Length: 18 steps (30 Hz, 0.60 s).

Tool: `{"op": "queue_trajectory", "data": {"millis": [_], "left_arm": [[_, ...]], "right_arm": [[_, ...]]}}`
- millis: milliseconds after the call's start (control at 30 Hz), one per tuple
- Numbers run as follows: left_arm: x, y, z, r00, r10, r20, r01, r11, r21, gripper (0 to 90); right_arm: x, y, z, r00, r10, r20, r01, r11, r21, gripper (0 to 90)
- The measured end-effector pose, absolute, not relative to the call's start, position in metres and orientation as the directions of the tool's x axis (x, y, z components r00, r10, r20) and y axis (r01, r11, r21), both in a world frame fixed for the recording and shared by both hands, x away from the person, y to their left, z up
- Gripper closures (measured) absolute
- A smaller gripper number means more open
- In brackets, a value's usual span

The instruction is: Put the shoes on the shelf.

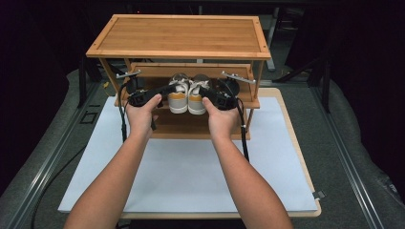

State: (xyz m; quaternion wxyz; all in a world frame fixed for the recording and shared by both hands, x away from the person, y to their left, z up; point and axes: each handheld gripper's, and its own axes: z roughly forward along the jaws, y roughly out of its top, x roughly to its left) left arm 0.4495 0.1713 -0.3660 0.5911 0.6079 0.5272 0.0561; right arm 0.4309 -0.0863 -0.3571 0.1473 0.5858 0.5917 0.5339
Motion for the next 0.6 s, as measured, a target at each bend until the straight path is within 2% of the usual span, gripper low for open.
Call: {"op": "queue_trajectory", "data": {"millis": [267, 600], "left_arm": [[0.4532, 0.1727, -0.3655, 0.429, 0.688, -0.586, 0.591, 0.277, 0.758, 50.1], [0.4536, 0.1724, -0.3590, 0.452, 0.693, -0.561, 0.574, 0.254, 0.778, 45.0]], "right_arm": [[0.4366, -0.0883, -0.3550, -0.282, 0.849, 0.447, 0.550, -0.238, 0.800, 54.9], [0.4369, -0.0941, -0.3532, -0.310, 0.822, 0.478, 0.550, -0.255, 0.795, 53.2]]}}
